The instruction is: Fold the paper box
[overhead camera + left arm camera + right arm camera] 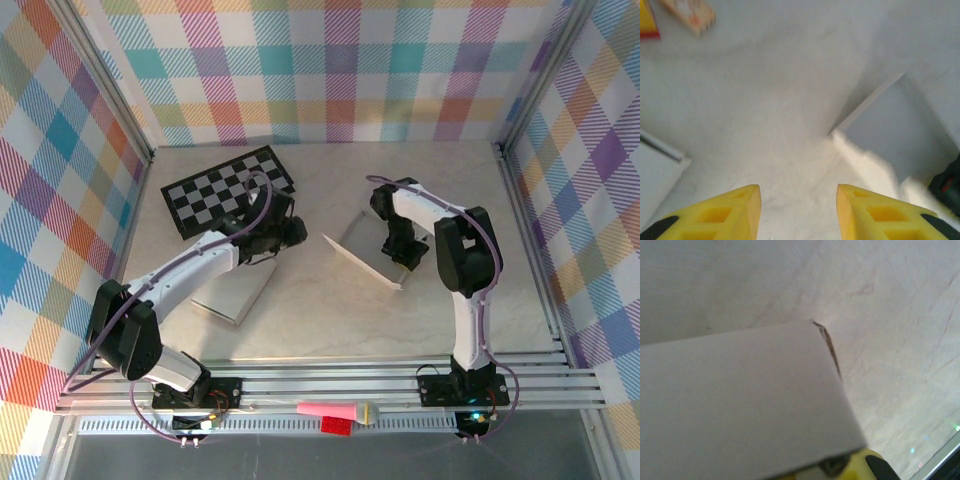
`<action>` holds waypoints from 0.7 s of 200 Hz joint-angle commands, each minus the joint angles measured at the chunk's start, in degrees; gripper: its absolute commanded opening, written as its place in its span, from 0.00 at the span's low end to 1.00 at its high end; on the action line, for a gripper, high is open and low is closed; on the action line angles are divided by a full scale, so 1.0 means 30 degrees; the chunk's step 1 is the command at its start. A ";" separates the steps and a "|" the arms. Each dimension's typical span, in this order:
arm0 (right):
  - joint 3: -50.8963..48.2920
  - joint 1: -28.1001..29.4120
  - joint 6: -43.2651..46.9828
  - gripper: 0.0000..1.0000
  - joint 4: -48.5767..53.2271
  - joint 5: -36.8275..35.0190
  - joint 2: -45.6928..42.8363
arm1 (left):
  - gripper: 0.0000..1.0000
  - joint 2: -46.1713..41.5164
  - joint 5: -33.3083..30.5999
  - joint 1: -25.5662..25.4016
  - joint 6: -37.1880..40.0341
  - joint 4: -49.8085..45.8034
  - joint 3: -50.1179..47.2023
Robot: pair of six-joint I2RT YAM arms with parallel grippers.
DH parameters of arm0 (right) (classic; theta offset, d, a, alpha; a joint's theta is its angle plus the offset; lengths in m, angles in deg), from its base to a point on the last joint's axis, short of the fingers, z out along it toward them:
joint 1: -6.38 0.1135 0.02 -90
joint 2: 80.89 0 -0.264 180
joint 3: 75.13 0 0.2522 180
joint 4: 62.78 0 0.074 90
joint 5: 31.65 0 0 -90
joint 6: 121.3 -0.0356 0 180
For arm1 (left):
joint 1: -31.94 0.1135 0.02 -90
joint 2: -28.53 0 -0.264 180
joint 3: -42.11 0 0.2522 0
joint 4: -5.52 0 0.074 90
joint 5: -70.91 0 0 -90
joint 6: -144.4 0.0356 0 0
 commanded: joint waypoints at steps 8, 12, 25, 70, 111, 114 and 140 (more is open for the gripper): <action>-0.0724 -0.0232 -0.3901 0.00 0.0384 0.2903 0.0565 | 0.42 0.0526 0.1925 -0.1326 -0.1749 0.0542 -0.0993; -0.0675 -0.0234 -0.4199 0.00 0.0370 0.3295 0.0620 | 0.42 0.0666 0.1951 -0.1491 -0.1857 0.0693 -0.1059; -0.0337 -0.0214 -0.5104 0.00 0.0698 0.4178 0.0873 | 0.42 0.1145 0.2151 -0.1951 -0.2247 0.1315 -0.1236; -0.1423 -0.0146 -0.8396 0.00 0.0243 0.6739 0.0570 | 0.41 0.2993 0.2533 -0.2592 -0.2887 0.2439 -0.0844; -0.2926 -0.0004 -0.9449 0.02 -0.1836 0.8711 0.0103 | 0.41 0.3623 0.2160 -0.2599 -0.2449 0.2168 -0.0427; -0.2988 0.0022 -0.9524 0.04 -0.1898 0.8750 0.0010 | 0.41 0.3700 0.2170 -0.2596 -0.2423 0.2190 -0.0388; -0.3534 0.0118 -0.9744 0.27 -0.2302 0.8914 -0.0930 | 0.40 0.4302 0.2312 -0.2570 -0.2440 0.2502 -0.0250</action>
